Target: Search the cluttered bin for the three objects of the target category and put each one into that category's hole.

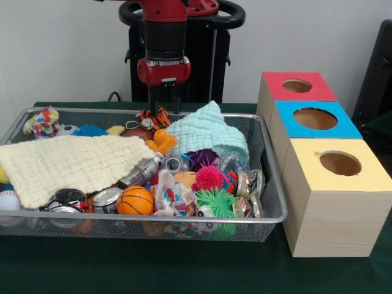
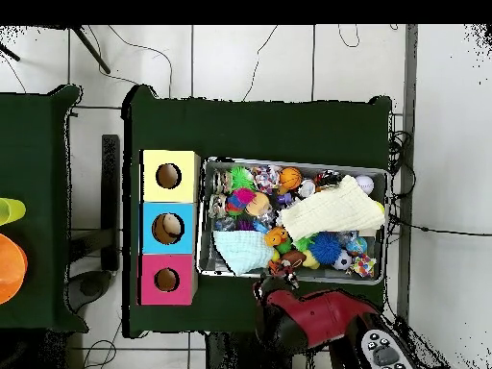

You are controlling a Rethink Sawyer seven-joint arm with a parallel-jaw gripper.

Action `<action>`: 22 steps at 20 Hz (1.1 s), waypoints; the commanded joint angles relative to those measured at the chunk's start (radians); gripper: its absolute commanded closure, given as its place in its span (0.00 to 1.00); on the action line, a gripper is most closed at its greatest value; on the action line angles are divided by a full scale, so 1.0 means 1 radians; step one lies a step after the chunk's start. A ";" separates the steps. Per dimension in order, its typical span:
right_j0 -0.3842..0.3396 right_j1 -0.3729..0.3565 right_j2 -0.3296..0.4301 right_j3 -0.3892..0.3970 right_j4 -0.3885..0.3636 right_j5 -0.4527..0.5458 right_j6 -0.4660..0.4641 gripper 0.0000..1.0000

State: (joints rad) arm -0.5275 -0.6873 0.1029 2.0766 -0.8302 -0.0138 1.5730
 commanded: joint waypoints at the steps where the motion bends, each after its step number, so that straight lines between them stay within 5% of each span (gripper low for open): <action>1: -0.019 0.040 0.029 -0.060 -0.079 0.049 0.020 0.00; 9: 0.045 0.105 -0.072 -0.094 -0.109 -0.043 0.067 0.00; 22: -0.006 0.219 -0.090 -0.168 -0.163 -0.113 0.040 0.00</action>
State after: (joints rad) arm -0.5047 -0.6342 0.0329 2.0469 -0.9044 -0.1717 1.5732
